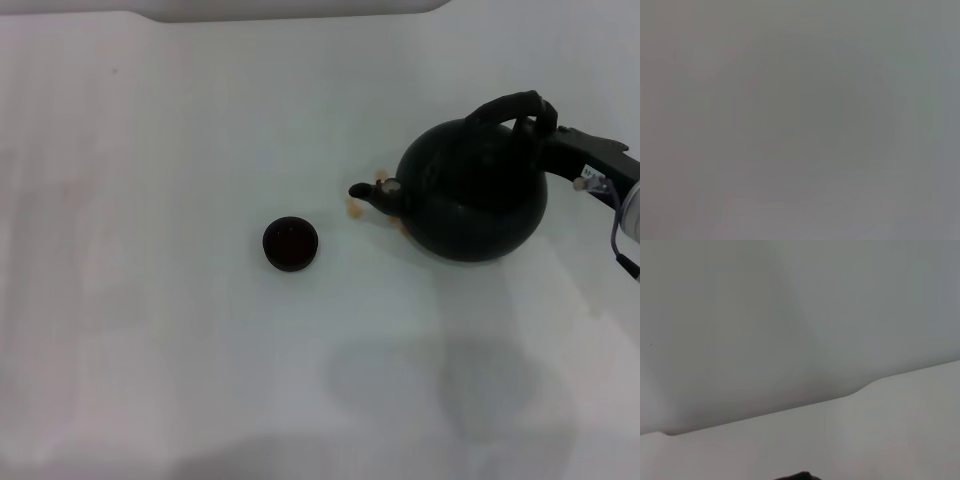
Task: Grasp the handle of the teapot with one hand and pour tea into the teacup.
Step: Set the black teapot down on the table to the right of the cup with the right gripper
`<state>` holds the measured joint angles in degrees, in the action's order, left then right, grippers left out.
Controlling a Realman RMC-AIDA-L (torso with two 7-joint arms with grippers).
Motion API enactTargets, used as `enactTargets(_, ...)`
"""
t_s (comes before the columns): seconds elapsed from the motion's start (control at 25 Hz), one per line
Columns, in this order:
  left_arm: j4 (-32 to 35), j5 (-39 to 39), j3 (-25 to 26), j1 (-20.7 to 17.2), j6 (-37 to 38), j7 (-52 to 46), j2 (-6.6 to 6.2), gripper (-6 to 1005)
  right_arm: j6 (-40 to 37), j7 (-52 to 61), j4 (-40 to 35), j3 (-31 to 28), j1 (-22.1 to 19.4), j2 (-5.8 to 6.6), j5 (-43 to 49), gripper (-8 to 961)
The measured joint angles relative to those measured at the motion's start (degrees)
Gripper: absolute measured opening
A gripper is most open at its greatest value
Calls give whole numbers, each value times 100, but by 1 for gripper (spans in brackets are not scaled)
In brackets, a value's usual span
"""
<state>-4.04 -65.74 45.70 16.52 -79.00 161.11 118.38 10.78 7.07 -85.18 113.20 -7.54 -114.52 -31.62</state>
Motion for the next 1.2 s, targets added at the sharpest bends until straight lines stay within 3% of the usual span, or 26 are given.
enactTargets(0.52,0,0,0,0,-2,0,0,891,-2,-152,-38,15,-19,14,-24,217)
enactTargets(0.72,0,0,0,0,-13,0,0,890,17,-152,-47,0,-44,9,-30,387)
enactTargets(0.84,0,0,0,0,-16,0,0,890,60,-152,-93,-5,-52,27,-70,640)
enactTargets(1.2,0,0,0,0,-20,0,3,891,328,-205,-574,-80,-384,183,-184,683)
